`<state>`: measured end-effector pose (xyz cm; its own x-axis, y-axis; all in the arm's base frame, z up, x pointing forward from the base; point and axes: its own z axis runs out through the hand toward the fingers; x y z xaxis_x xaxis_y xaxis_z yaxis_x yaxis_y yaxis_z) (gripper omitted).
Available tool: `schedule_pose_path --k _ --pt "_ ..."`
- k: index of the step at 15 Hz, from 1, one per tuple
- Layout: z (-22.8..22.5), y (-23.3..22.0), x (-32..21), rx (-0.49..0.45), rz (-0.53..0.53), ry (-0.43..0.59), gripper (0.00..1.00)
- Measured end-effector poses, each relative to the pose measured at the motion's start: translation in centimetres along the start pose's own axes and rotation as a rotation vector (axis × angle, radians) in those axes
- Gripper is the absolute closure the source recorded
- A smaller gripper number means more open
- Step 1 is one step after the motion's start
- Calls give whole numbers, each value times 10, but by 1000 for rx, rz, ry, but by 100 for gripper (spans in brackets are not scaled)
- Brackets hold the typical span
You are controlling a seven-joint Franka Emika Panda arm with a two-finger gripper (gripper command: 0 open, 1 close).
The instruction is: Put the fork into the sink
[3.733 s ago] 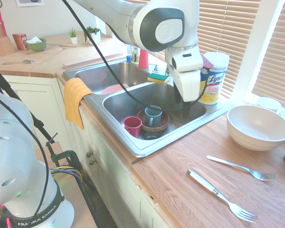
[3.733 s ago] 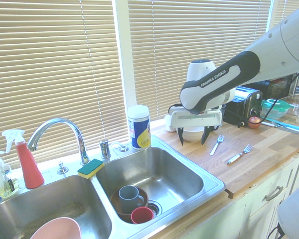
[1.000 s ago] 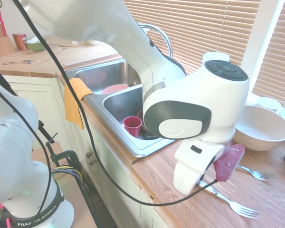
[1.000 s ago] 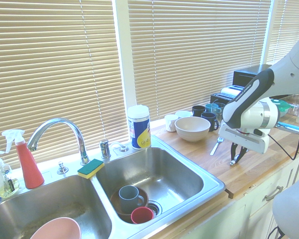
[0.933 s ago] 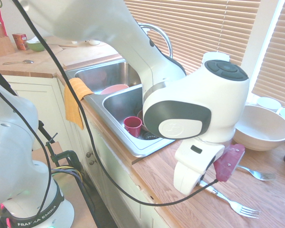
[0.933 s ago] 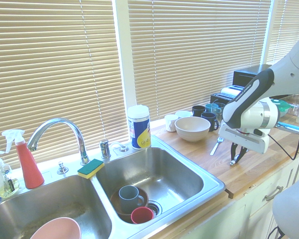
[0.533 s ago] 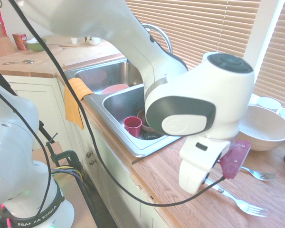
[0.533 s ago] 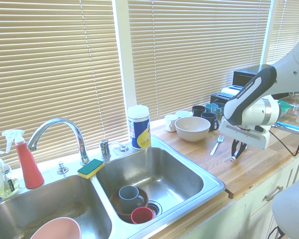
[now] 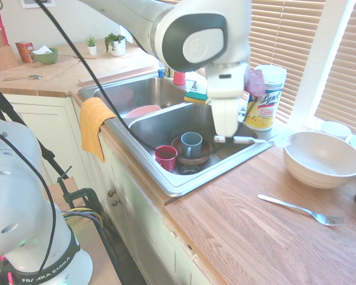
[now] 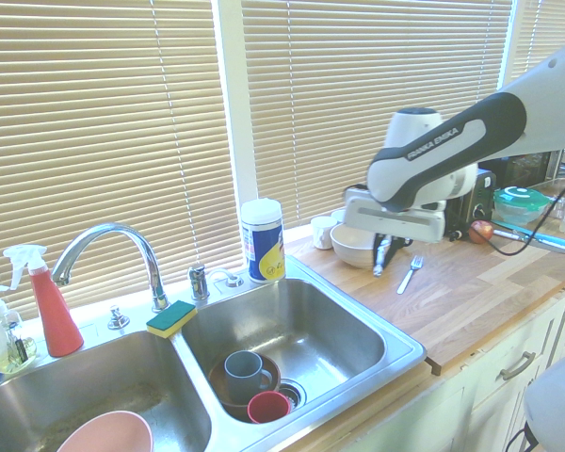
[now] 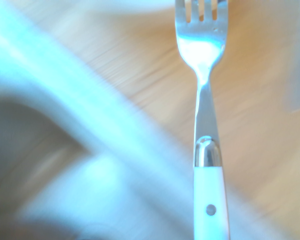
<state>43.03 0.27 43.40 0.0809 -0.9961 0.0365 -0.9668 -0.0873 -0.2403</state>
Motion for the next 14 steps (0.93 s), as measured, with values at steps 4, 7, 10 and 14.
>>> schedule_pose_path --k 4,7,10,14 --pt "31 -21 -104 42 -261 -39 100" --pt "80 -32 -132 46 -443 -63 100" --pt "126 -30 -136 31 -624 -62 100" --pt "170 -20 -123 -6 -713 -55 100"
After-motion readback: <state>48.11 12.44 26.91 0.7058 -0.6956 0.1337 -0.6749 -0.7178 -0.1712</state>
